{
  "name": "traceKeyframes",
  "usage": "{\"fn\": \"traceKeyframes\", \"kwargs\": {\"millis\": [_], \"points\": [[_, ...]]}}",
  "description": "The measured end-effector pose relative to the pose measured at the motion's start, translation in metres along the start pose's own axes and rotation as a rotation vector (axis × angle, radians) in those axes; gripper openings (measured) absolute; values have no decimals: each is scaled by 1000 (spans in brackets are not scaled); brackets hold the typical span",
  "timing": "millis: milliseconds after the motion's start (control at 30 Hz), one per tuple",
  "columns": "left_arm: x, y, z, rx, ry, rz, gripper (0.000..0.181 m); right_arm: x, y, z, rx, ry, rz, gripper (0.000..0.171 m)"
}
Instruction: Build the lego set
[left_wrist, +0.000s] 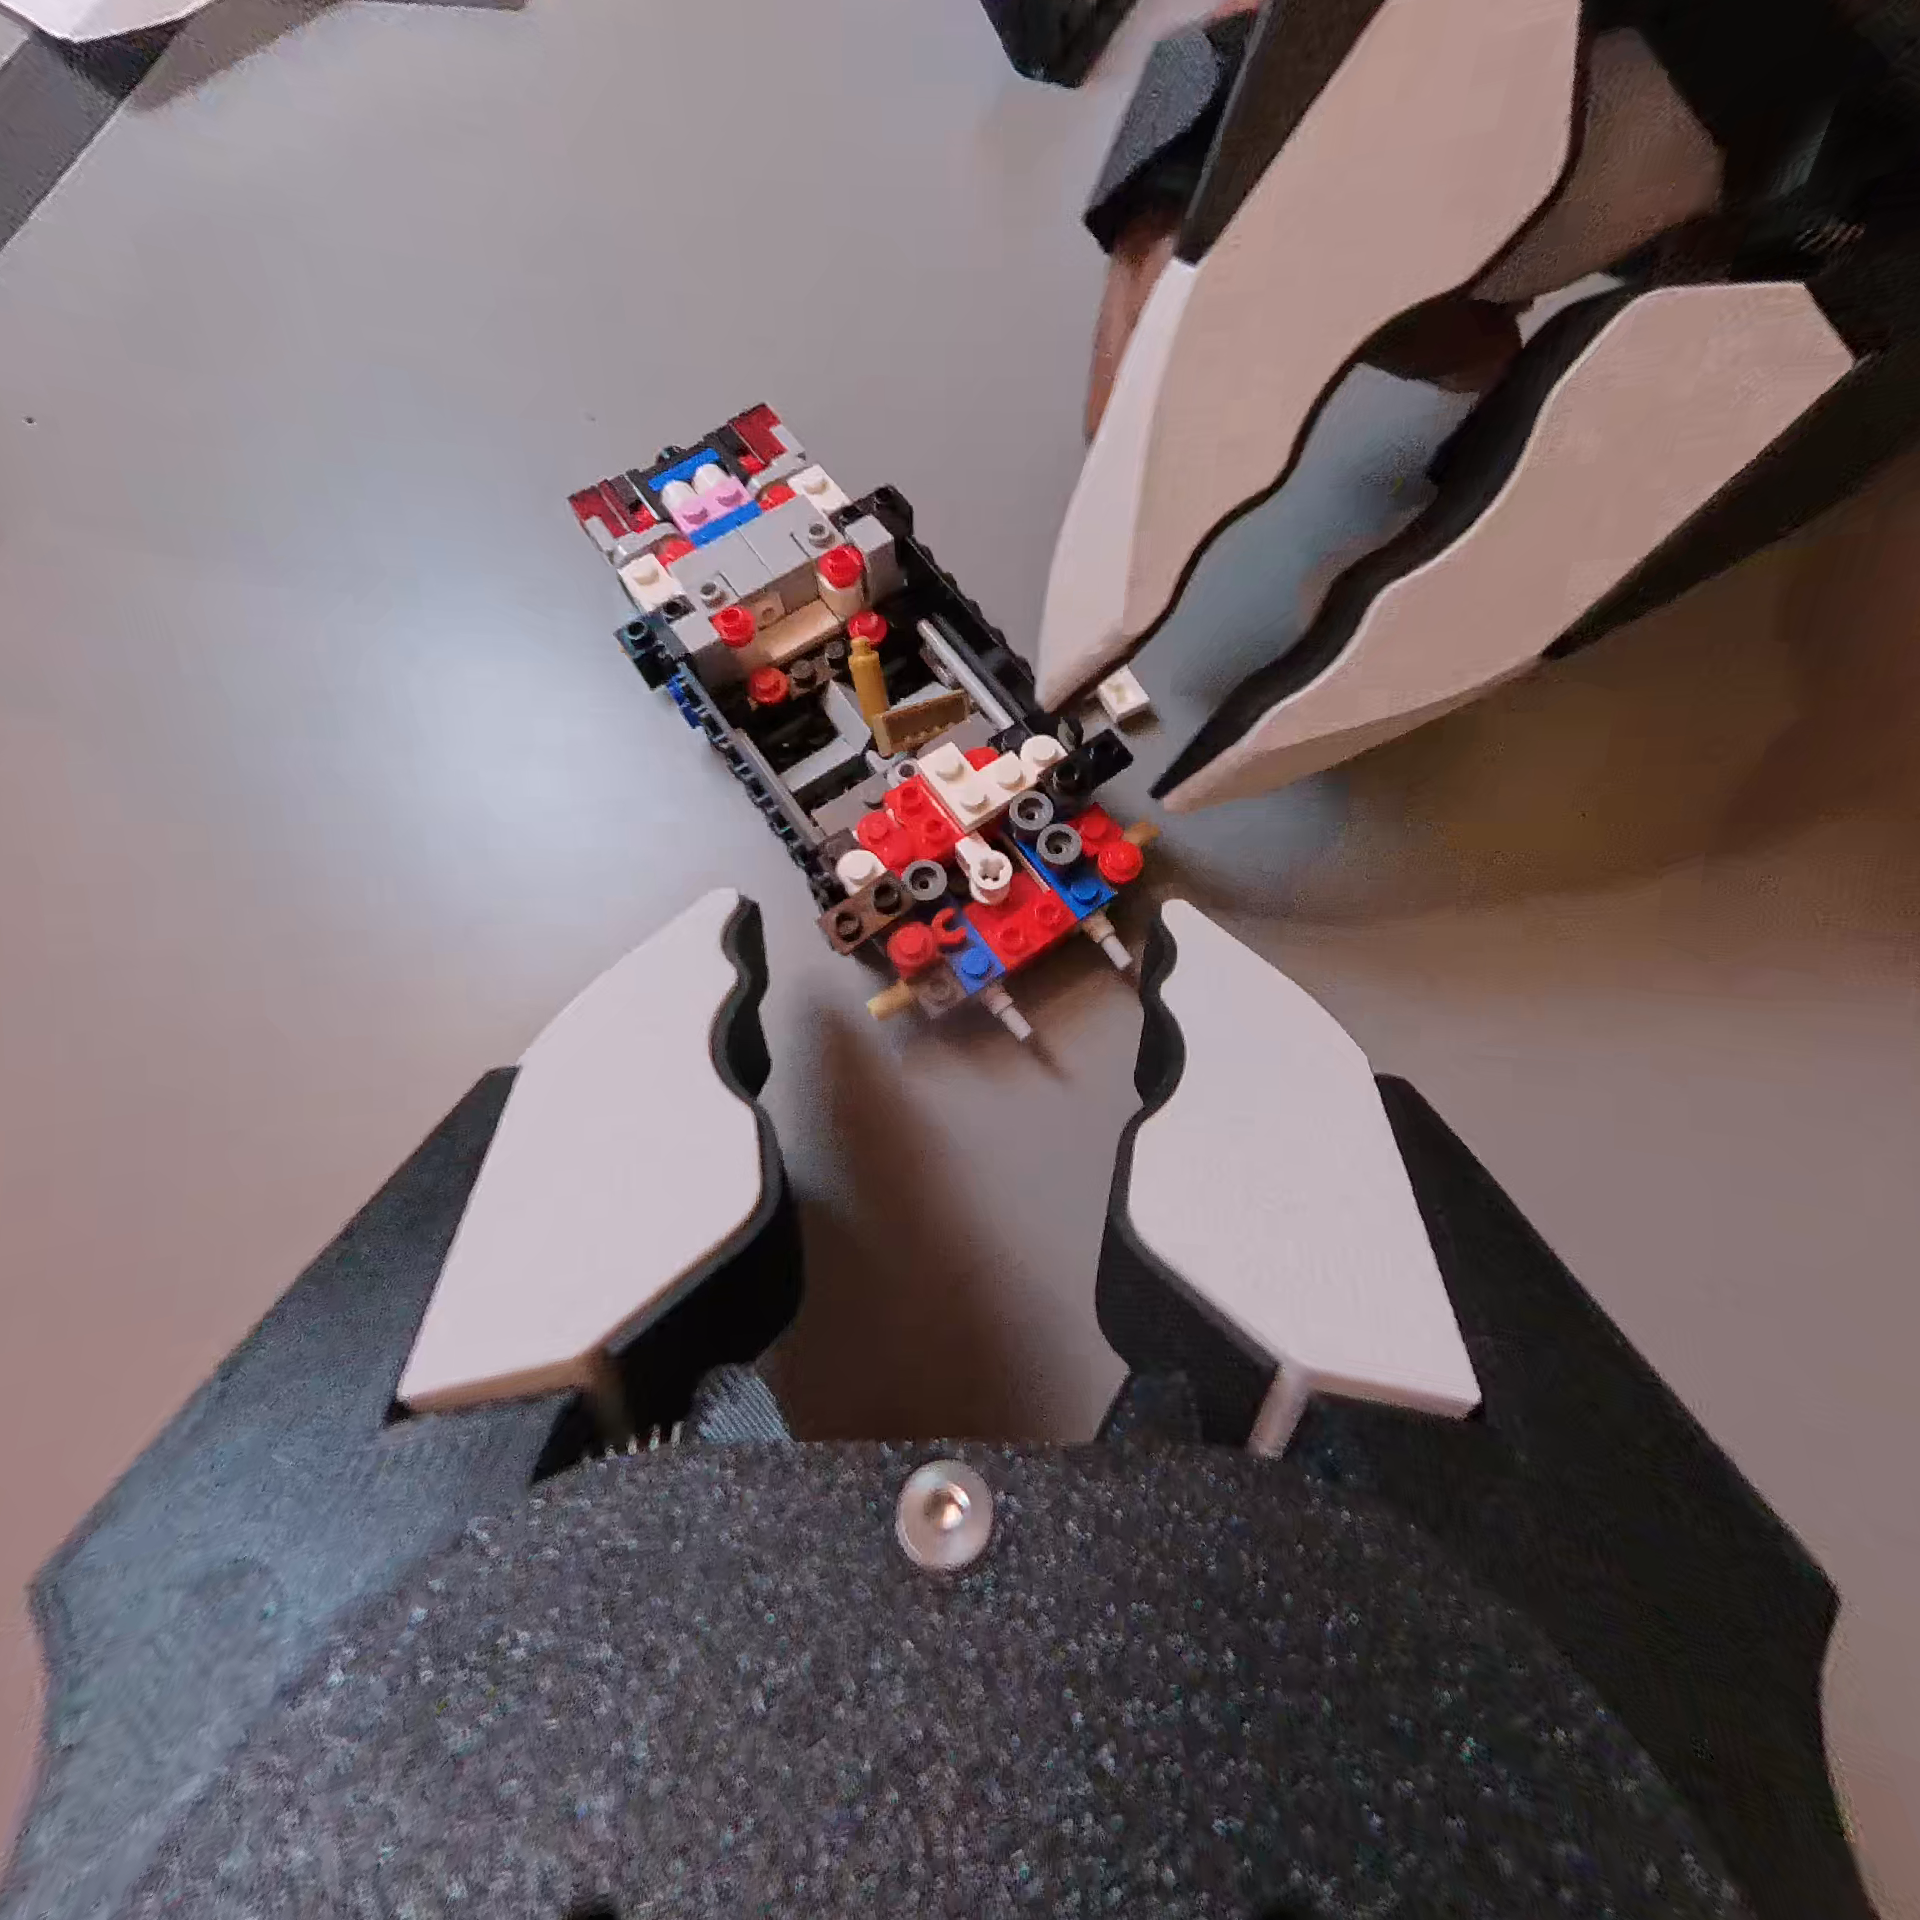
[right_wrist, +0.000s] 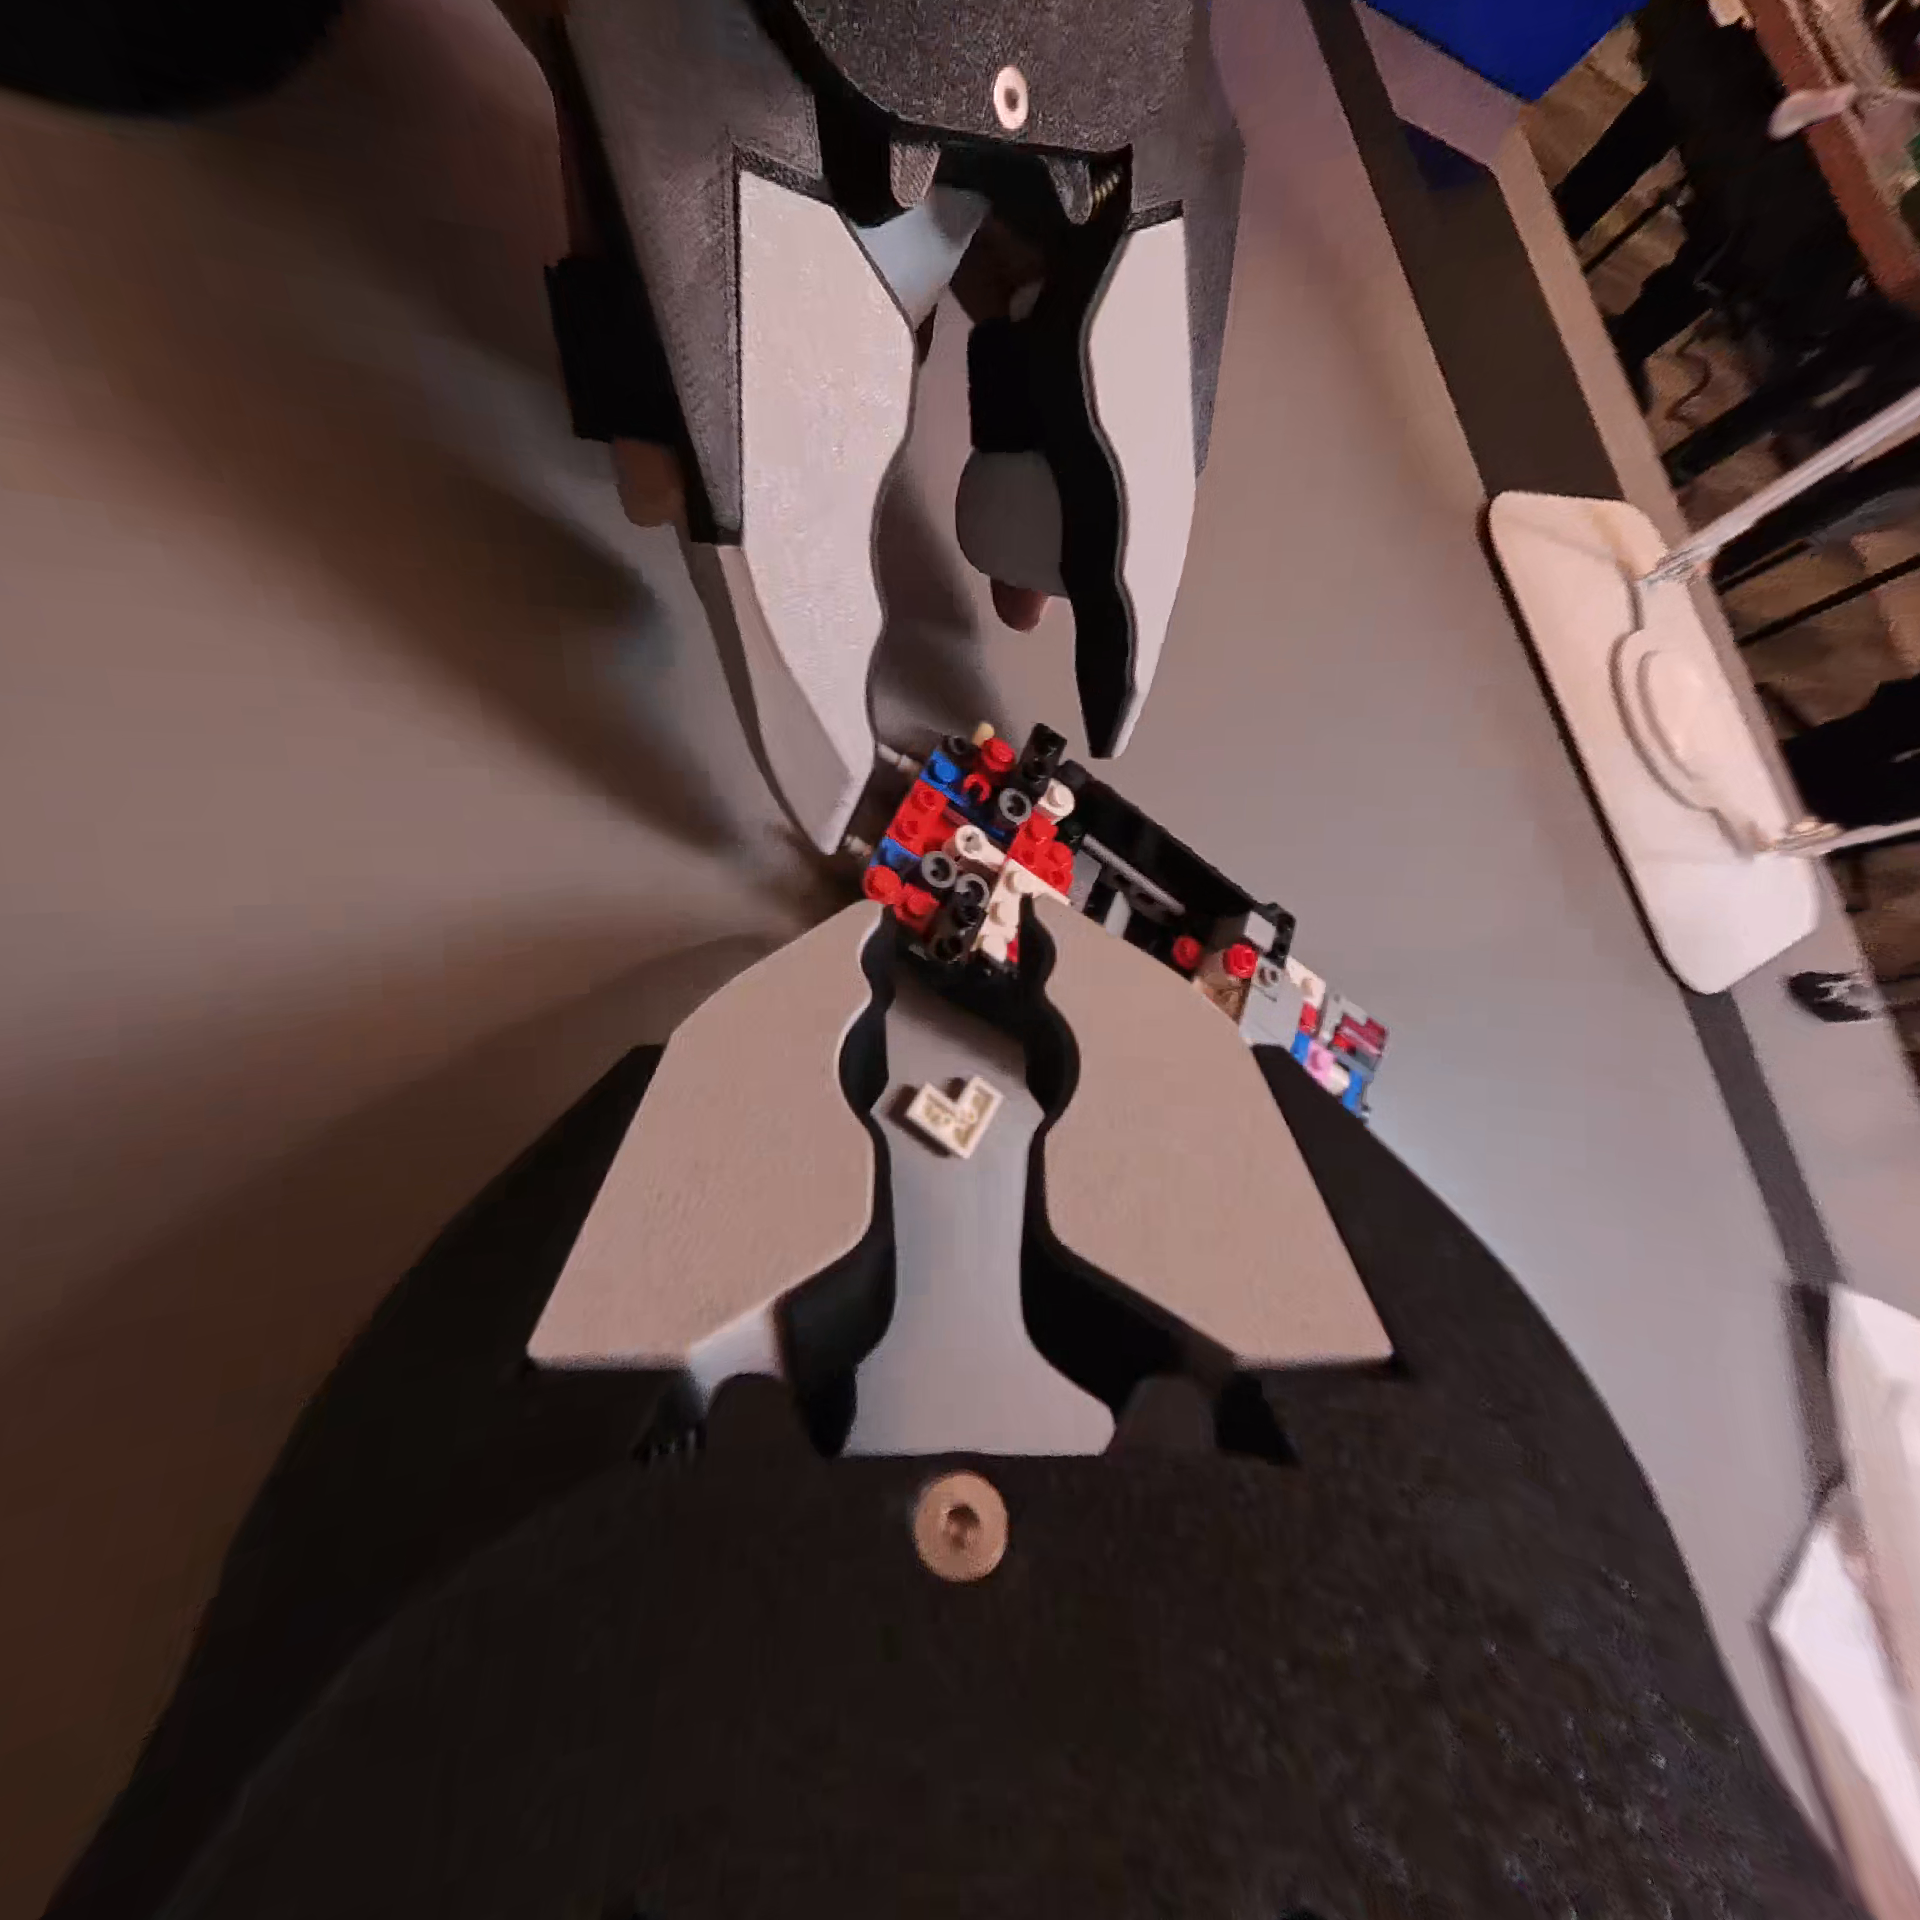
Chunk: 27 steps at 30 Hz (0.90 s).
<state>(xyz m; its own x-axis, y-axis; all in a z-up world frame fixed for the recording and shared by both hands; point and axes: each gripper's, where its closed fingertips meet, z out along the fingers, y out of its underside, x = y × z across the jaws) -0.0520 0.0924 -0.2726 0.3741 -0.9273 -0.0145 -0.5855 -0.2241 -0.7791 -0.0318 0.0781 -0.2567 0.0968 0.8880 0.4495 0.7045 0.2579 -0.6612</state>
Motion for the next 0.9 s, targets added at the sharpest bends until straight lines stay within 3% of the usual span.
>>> {"fn": "traceKeyframes", "kwargs": {"millis": [200, 400, 700, 900], "points": [[0, 1, 4, -16, -63, 50, 72, 2, 9, 8, -75, 36, -160, 10], [-3, -3, 17, -35, -118, 33, 70, 5, 4, 8, -28, 44, -156, 6], [-2, -4, 20, -41, -138, 33, 70, 28, -15, -6, 187, 22, 160, 5], [-1, -6, 15, -18, -136, 52, 73, 37, -21, -24, 335, -123, 473, 5]]}}
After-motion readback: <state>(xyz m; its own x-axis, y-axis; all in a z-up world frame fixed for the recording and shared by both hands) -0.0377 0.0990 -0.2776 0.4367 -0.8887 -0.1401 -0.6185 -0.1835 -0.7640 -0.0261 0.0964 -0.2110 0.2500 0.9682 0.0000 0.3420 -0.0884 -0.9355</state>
